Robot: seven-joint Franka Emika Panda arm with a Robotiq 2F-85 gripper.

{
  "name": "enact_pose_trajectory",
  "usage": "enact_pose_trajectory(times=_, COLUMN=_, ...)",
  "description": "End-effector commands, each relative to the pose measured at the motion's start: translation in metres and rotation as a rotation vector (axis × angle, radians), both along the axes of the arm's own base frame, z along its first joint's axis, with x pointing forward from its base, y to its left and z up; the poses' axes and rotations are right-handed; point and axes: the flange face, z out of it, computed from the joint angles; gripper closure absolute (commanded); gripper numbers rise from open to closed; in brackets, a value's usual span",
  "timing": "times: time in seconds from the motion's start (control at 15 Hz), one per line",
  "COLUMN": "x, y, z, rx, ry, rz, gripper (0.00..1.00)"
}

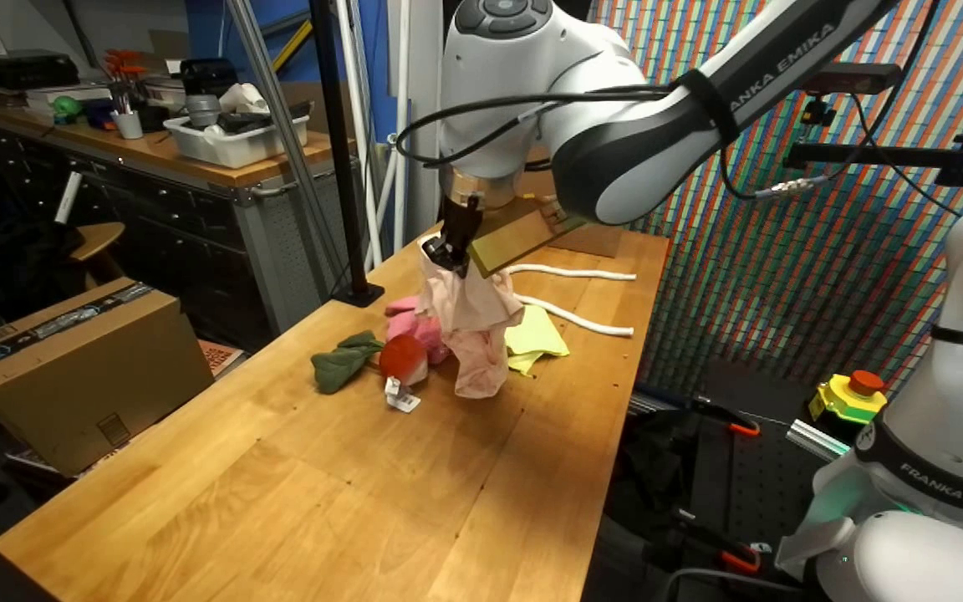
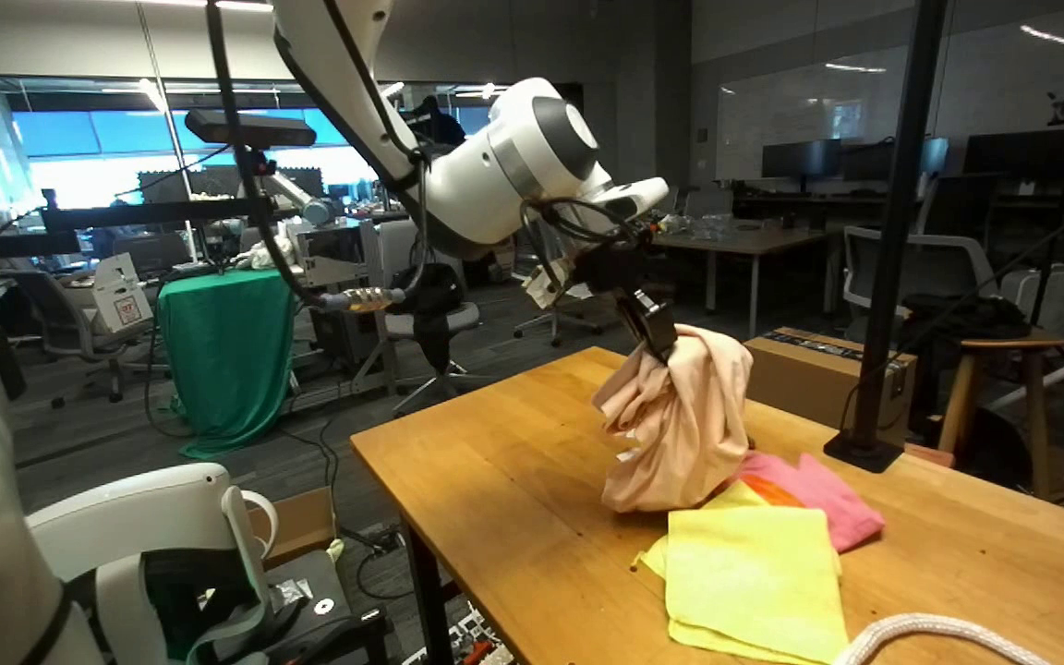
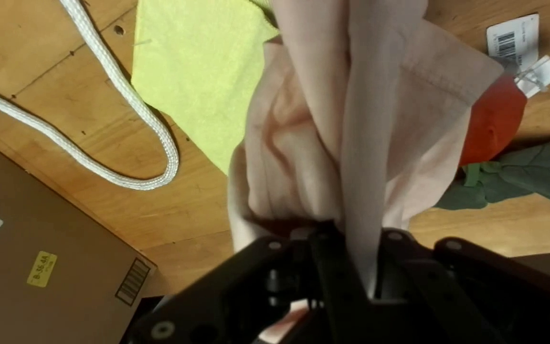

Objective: Separate the clothes, rope and plush toy on the table

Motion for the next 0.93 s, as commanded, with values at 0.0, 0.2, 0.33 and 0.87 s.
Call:
enact_pose_trajectory(times=0.0, x=-0.03, y=0.012, z=0.039, rx=-0.017, ry=-0.059, rz=-0.003, gripper=0.93)
enact_pose_trajectory(times=0.2, x=-0.046, y=0.023, z=0.058, rx=-0.021, ry=-0.075, rz=0.014, gripper=0.93)
enact_pose_trajectory(times=0.33, x=-0.055, y=0.032, z=0.065, rx=0.003, ry=-0.062, rz=0.03, gripper=0.93)
enact_pose_trajectory(times=0.87, x=-0.072, y=0.068, z=0.06, rx=0.143, ry=0.041, rz=0.096, gripper=0.93)
